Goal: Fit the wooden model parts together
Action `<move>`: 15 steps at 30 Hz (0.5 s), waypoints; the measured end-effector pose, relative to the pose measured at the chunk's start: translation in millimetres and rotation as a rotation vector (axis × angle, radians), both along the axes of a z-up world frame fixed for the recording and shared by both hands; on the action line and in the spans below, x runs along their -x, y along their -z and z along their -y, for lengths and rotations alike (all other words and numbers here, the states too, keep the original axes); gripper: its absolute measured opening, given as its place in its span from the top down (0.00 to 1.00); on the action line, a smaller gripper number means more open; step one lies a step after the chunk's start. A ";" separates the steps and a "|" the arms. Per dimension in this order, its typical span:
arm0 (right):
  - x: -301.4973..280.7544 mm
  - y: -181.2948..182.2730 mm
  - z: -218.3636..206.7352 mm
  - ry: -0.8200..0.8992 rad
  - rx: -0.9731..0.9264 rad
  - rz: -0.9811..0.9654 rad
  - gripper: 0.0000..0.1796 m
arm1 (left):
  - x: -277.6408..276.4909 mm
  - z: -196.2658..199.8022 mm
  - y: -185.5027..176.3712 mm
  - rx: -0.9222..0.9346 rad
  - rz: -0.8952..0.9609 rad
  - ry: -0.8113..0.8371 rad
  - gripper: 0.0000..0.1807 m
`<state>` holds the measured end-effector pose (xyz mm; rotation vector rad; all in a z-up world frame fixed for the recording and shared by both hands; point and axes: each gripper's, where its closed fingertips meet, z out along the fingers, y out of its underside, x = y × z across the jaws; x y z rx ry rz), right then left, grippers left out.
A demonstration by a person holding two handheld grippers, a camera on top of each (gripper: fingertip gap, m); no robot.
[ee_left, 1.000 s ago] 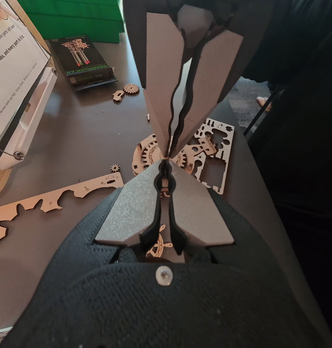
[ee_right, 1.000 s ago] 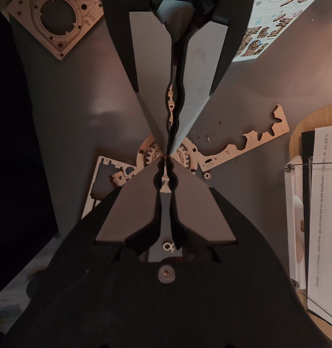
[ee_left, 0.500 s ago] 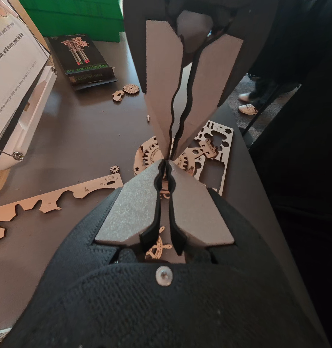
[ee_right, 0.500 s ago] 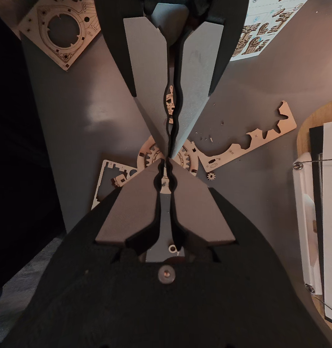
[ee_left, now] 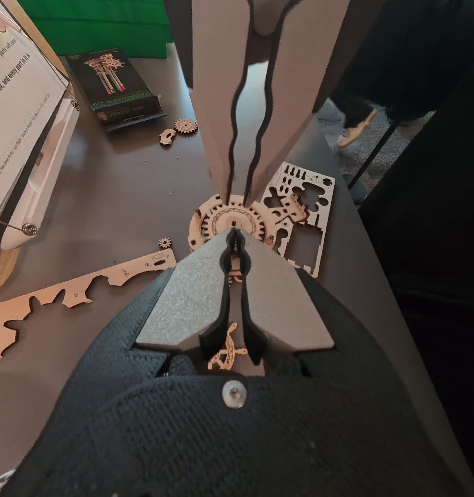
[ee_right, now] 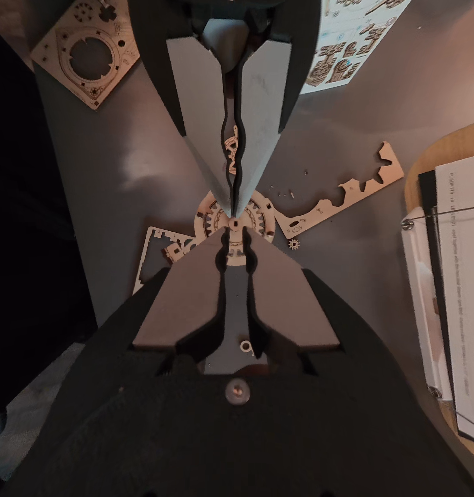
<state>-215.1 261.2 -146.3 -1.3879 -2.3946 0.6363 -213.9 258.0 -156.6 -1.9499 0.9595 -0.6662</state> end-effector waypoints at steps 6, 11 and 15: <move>1.2 10.1 1.5 -0.020 -0.004 0.043 0.97 | -2.8 -1.4 -2.7 0.005 0.007 0.011 1.00; 1.2 13.0 1.0 -0.033 -0.026 0.062 0.98 | -4.3 -3.0 -1.2 0.008 0.003 0.020 1.00; 2.2 13.2 1.6 -0.045 -0.039 0.067 0.98 | -3.2 -2.1 -0.9 0.018 0.003 0.020 1.00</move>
